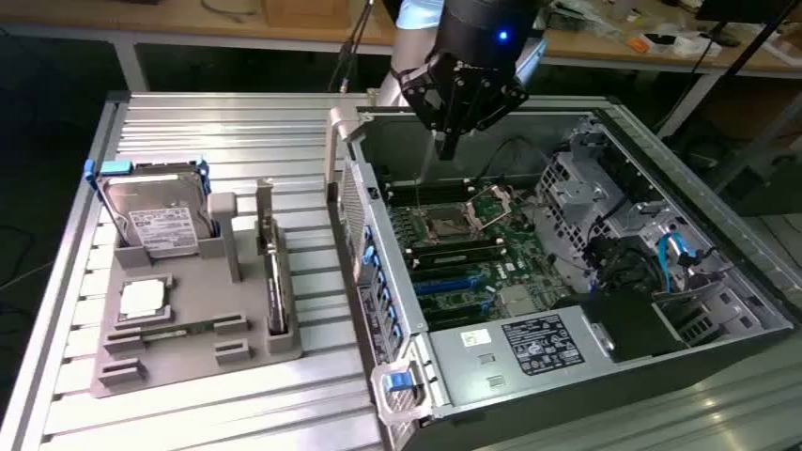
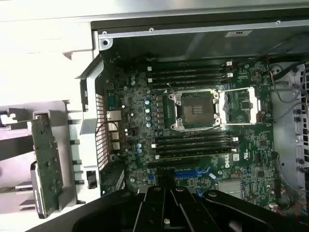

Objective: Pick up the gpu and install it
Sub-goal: 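Reach for the gpu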

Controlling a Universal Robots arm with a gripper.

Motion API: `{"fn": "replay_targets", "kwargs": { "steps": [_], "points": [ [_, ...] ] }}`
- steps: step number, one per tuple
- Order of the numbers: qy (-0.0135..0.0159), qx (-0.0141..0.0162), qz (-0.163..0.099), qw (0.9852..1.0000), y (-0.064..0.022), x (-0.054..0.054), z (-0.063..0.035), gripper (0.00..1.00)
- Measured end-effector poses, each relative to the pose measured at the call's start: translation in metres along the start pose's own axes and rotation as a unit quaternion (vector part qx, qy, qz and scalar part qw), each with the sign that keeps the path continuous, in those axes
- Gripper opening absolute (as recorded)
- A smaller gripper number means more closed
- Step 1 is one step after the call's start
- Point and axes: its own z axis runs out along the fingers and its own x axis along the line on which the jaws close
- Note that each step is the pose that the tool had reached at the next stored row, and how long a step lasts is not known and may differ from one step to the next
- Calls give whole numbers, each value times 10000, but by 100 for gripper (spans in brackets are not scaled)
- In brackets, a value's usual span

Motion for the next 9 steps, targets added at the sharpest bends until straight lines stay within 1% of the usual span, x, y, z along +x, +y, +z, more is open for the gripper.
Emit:
{"fn": "replay_targets", "kwargs": {
  "steps": [3,9],
  "points": [
    [0,0,1,10000,-2,23,-1,11],
    [-1,0,0,10000,-14,186,-5,11]
  ]
}}
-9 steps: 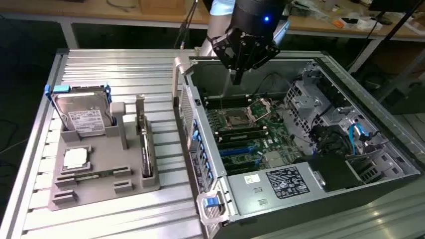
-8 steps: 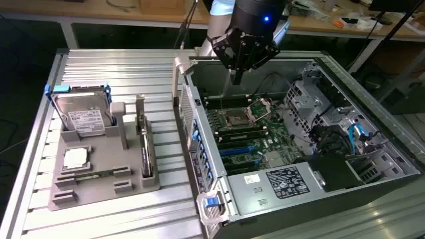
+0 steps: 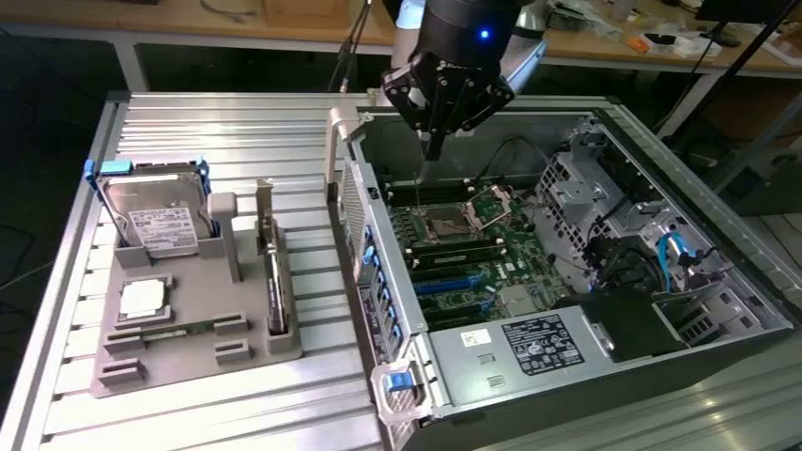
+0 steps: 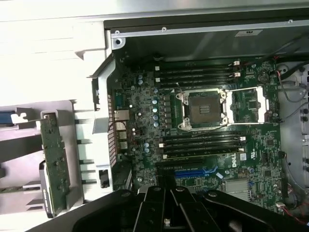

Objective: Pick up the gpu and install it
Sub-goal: 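Reach for the gpu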

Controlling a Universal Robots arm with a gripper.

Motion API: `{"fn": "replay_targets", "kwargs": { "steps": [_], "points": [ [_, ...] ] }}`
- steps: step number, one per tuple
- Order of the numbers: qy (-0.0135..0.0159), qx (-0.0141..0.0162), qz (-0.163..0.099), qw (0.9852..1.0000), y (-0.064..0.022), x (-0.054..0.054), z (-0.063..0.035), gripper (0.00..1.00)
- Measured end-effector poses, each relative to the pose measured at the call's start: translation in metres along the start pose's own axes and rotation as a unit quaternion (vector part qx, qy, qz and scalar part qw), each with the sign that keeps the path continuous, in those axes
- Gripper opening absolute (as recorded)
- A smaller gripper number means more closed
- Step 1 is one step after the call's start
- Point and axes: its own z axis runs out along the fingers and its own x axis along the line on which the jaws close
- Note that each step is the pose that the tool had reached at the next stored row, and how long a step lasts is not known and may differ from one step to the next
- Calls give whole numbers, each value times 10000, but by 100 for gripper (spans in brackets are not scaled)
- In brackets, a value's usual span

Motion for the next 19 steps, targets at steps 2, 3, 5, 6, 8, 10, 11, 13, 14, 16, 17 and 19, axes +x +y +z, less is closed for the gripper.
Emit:
{"fn": "replay_targets", "kwargs": {
  "steps": [2,3,5,6,8,10,11,13,14,16,17,19],
  "points": [
    [0,0,-1,10000,-4,51,-1,11],
    [-1,0,-1,10000,-6,82,-2,11],
    [-1,-1,0,10000,-12,154,-4,11],
    [-1,0,-1,10000,-14,186,-5,11],
    [-1,0,0,10000,-20,263,-7,11],
    [-1,0,-1,10000,-28,366,-10,11],
    [-1,0,-1,10000,-31,406,-11,11],
    [-1,-1,0,10000,-37,489,-13,11],
    [-1,-1,0,10000,-39,520,-13,11],
    [-1,-1,-1,10000,-45,592,-16,11],
    [-1,0,0,10000,-47,625,-17,11],
    [0,0,0,10000,-52,686,-19,11]
  ]
}}
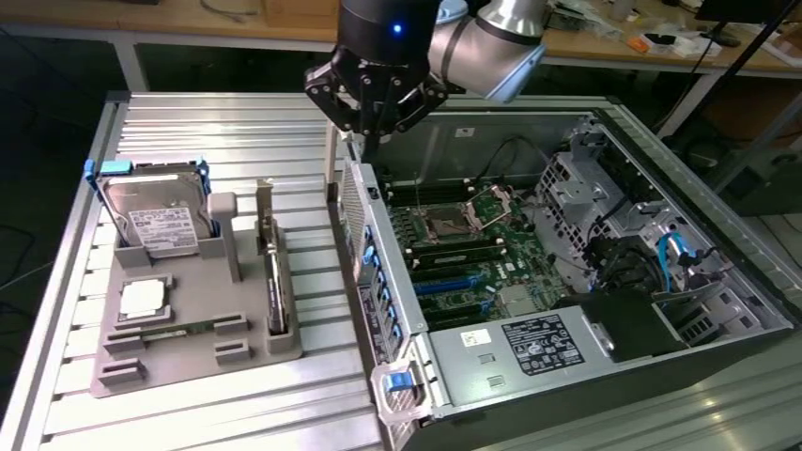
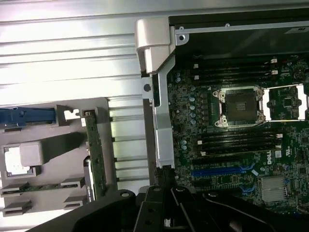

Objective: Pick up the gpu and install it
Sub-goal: 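Reach for the gpu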

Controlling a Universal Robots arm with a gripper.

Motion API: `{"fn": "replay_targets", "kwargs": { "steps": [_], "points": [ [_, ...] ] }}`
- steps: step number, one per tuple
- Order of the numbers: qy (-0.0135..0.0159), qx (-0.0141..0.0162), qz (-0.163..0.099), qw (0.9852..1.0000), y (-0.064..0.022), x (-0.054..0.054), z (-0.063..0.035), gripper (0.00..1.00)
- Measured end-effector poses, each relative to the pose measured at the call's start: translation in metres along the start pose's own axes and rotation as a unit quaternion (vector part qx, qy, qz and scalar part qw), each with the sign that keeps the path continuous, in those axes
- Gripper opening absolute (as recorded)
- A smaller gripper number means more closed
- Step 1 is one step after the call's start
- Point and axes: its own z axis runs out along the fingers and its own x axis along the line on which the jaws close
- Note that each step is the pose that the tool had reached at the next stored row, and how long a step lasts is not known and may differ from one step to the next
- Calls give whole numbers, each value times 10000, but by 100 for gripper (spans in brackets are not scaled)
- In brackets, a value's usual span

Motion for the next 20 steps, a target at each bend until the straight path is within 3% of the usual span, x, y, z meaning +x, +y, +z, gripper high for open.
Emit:
{"fn": "replay_targets", "kwargs": {
  "steps": [20],
  "points": [
    [0,0,-1,10000,-54,708,-18,11]
  ]
}}
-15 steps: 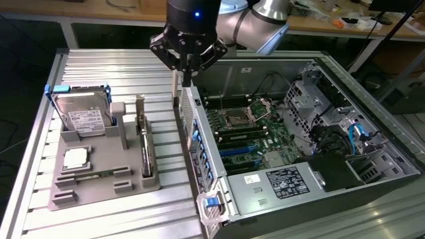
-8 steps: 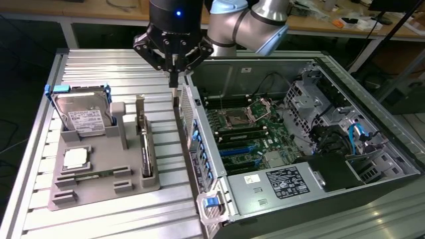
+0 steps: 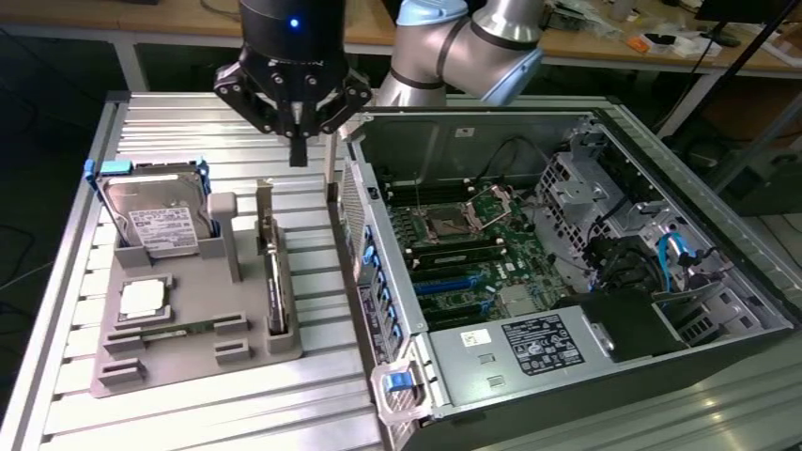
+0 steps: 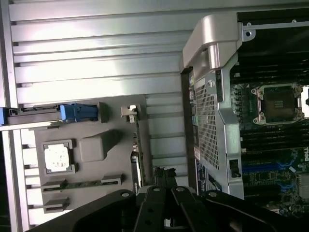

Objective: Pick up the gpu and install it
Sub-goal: 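Reach for the gpu, then pick up the gpu and move the gpu toward the slot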

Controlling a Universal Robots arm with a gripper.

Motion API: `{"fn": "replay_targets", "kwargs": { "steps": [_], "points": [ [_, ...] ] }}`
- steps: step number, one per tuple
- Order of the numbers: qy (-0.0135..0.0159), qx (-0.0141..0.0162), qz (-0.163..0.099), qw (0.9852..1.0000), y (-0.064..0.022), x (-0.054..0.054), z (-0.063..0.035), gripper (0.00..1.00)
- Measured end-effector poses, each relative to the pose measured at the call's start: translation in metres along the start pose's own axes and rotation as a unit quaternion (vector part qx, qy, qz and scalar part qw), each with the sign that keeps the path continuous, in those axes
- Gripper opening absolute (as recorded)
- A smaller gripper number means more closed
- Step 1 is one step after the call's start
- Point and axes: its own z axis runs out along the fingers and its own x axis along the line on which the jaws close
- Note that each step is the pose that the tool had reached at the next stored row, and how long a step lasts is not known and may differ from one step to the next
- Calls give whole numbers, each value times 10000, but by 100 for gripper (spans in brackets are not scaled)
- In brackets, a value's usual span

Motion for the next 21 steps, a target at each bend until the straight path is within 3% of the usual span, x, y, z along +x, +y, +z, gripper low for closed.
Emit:
{"fn": "replay_targets", "kwargs": {
  "steps": [13,21],
  "points": [
    [0,0,1,10000,-34,443,-6,11],
    [0,0,0,10000,-35,462,-6,11]
  ]
}}
